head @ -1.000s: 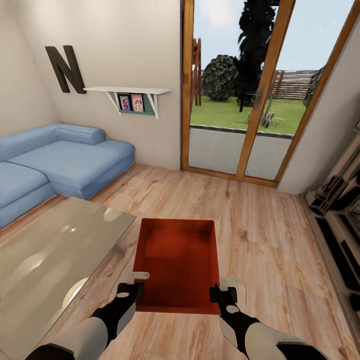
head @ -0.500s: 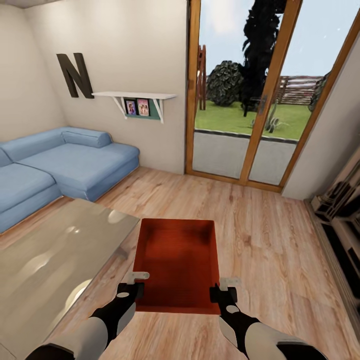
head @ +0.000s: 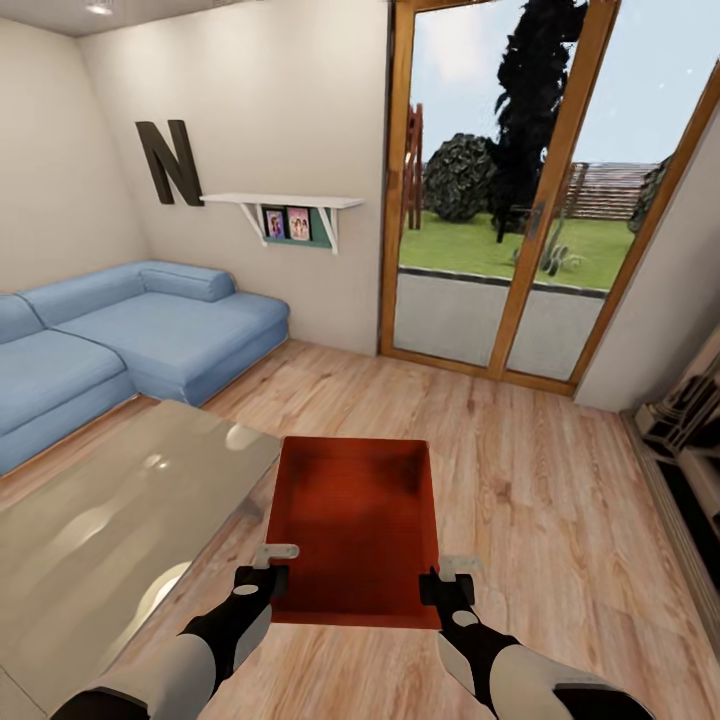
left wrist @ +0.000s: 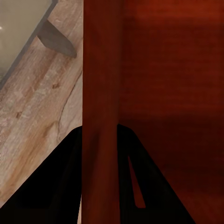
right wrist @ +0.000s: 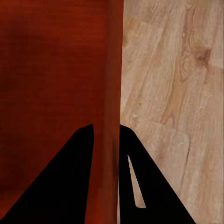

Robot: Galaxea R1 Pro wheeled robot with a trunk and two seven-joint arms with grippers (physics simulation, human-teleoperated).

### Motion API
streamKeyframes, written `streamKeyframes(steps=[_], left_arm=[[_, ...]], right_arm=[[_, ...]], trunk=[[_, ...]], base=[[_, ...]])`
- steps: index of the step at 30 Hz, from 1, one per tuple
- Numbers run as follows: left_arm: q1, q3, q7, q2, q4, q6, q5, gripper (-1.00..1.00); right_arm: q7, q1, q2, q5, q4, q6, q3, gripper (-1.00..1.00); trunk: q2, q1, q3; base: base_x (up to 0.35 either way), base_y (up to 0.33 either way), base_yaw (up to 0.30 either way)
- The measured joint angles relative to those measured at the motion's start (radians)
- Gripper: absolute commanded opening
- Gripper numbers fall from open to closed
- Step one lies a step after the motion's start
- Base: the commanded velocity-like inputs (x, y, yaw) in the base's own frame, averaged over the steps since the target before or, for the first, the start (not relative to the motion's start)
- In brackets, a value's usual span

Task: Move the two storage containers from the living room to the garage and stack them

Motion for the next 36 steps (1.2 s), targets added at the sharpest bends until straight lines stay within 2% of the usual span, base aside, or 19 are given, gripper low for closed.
streamKeyframes(steps=[10,36], left_arm=[[0.000,0.000,0.000,0.000,0.001,0.000,0.000,-1.00],[0.000,0.000,0.000,0.000,0.001,0.000,0.000,-1.00]], right_arm=[[0.000,0.000,0.000,0.001,0.001,0.000,-0.001,-1.00],[0.000,0.000,0.000,0.001,0.000,0.000,-0.001,-1.00]], trunk=[[0.000,0.000,0.016],[0.000,0.000,0.058]], base=[[0.000,0.000,0.062],[0.000,0.000,-0.029]])
